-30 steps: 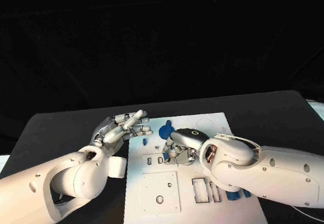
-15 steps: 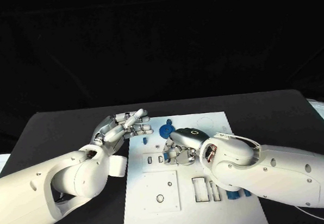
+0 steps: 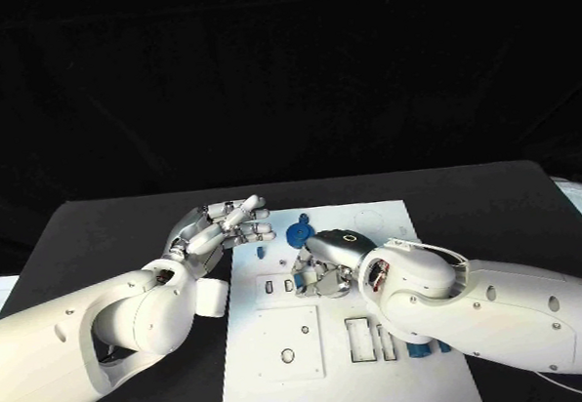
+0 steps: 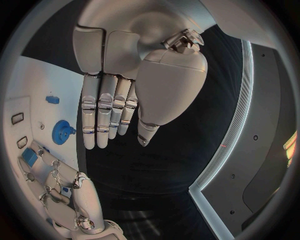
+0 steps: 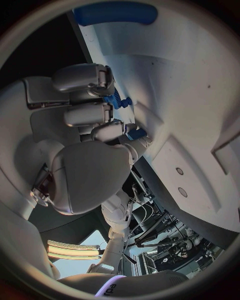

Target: Assemble the parts on the task board

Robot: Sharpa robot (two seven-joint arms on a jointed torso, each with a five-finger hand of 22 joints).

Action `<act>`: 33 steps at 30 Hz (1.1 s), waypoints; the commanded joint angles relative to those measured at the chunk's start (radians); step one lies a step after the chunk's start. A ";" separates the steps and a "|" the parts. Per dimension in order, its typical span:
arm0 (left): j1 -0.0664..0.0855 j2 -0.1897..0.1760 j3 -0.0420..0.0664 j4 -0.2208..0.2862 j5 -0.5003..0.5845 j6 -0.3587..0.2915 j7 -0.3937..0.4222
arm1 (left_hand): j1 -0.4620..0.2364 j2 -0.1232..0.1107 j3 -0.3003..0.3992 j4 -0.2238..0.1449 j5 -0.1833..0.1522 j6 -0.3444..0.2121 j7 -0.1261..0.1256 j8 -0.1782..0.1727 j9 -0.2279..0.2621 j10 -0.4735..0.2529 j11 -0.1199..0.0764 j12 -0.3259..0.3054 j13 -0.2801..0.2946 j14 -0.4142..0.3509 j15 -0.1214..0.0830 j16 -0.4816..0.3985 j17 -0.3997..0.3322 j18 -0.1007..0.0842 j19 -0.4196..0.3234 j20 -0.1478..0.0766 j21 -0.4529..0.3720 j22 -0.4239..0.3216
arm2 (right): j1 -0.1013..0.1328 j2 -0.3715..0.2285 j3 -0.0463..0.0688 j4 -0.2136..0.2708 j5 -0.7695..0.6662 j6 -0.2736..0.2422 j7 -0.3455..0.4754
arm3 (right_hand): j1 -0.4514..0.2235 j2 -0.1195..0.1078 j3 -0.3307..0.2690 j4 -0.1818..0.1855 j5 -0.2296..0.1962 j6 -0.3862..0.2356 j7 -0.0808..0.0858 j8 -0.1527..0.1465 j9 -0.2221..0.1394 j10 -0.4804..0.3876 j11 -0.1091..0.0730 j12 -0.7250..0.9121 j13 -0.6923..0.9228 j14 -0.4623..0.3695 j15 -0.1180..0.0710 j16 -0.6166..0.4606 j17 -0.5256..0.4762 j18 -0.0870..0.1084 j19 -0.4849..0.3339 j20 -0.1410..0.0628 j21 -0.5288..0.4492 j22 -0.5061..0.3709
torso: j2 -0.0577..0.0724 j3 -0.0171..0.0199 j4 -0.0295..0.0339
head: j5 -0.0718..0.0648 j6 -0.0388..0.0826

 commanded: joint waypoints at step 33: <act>0.003 0.006 -0.001 -0.028 -0.361 0.087 -0.457 | -0.024 -0.004 -0.020 0.001 0.002 0.102 -0.094 0.026 0.020 0.276 -0.108 0.208 0.151 0.356 -0.132 1.042 0.967 -0.033 0.364 -0.138 0.636 0.569 | 0.083 -0.274 0.033 0.174 0.645 -0.160 0.431 | 0.008 -0.045 -0.057 0.046 0.028 -0.102 0.023 0.001 -0.003 -0.052 0.003 -0.093 -0.050 0.056 0.026 -0.019 0.048 0.012 0.001 0.026 -0.039 0.135 | -0.033 0.0143 -0.0079 | 0.011 -0.003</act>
